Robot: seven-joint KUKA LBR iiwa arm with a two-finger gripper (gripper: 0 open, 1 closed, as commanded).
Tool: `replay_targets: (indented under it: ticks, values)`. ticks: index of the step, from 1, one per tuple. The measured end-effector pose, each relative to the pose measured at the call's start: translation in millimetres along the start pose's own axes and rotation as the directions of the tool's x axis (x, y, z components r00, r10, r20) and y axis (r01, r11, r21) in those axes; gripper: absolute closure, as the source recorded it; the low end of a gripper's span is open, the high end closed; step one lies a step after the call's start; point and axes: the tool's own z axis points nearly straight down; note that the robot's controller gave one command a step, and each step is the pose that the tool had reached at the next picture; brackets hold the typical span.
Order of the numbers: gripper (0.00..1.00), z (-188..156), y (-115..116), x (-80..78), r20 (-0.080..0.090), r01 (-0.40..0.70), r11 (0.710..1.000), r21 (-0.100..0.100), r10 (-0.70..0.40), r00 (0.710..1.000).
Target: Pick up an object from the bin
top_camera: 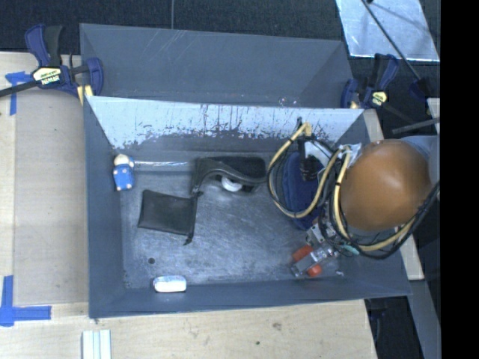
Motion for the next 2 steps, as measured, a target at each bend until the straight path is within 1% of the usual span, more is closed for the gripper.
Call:
replay_targets:
  ticks: [1, 2]
  values:
    - [1.00, -98.7, -9.6, 18.8, -0.005, -0.082, 0.997, 0.010, 0.082, 0.997]
    - [1.00, -172.6, -30.4, 35.6, -0.005, -0.085, 0.996, 0.011, 0.085, 0.996]
